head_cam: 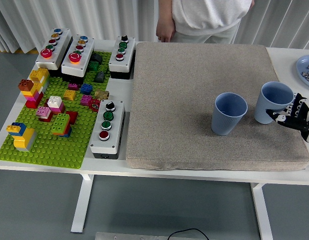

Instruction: Pick cup pour cup place

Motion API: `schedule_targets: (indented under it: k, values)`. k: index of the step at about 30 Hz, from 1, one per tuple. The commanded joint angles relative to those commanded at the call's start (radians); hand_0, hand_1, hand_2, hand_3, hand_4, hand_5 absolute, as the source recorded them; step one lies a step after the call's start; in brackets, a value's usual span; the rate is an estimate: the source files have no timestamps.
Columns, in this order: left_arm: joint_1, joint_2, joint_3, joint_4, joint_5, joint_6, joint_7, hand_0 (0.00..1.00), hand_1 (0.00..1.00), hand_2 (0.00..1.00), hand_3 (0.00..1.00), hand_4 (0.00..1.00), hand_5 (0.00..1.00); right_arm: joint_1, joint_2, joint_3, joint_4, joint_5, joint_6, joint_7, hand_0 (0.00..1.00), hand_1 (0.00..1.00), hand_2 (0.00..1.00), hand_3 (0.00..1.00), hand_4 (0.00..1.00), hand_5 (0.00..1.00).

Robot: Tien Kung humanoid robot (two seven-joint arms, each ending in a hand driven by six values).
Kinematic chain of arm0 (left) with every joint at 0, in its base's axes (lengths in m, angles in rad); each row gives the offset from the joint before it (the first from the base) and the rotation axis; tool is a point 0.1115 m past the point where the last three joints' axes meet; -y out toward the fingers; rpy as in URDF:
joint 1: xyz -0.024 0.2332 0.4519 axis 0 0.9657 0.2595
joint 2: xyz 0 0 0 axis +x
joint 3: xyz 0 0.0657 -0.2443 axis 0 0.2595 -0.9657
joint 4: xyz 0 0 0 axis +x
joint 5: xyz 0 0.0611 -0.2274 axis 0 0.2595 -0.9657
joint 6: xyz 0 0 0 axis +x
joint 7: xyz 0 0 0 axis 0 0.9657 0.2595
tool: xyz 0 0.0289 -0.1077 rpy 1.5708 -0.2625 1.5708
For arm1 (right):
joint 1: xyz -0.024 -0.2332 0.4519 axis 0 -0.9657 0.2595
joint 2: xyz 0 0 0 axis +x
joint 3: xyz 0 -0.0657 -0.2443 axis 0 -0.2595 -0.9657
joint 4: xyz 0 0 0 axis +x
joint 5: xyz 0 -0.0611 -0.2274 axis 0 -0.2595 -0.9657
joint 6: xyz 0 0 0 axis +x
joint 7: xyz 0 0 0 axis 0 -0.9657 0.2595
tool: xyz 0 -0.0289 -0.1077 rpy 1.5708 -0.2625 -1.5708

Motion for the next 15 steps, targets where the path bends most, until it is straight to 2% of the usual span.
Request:
schedule_targets:
  k: [1,4,6,7,12,13,15]
  values:
    - [0.000,0.000,0.000,0.000,0.001,0.000,0.000,0.737,0.760,0.818,0.662,0.505,0.922,0.000,0.000,0.002,0.000,-0.007,0.008,-0.004,0.914,0.826,0.821,0.912,0.785,0.049]
    - [0.001,0.000,0.000,0.000,0.000,0.000,0.000,0.737,0.760,0.818,0.662,0.505,0.922,-0.001,0.000,0.006,0.000,-0.021,0.025,-0.013,0.914,0.826,0.821,0.912,0.785,0.049]
    - [0.002,0.000,0.000,0.000,0.001,0.001,0.000,0.737,0.760,0.818,0.662,0.505,0.922,-0.002,0.000,0.006,0.001,-0.022,0.026,-0.016,0.914,0.826,0.821,0.912,0.785,0.049]
    - [0.003,0.000,0.000,0.000,0.001,0.001,0.000,0.738,0.760,0.818,0.663,0.505,0.922,-0.002,0.000,0.006,0.001,-0.022,0.027,-0.017,0.928,0.844,0.877,0.942,0.802,0.069]
    - [0.003,0.000,0.000,0.000,0.000,0.001,0.000,0.738,0.760,0.818,0.663,0.505,0.922,0.000,0.000,0.005,0.000,-0.022,0.032,-0.022,0.928,0.844,0.877,0.942,0.802,0.069]
    - [0.003,0.000,0.000,0.000,0.000,0.001,0.000,0.738,0.761,0.818,0.661,0.505,0.921,0.001,0.000,0.006,0.000,-0.022,0.033,-0.023,0.933,0.862,0.938,0.969,0.812,0.077]
    - [0.002,0.001,-0.001,0.000,0.001,0.001,-0.001,0.738,0.761,0.818,0.661,0.505,0.921,0.001,0.000,0.007,-0.001,-0.023,0.035,-0.024,0.933,0.862,0.938,0.969,0.812,0.077]
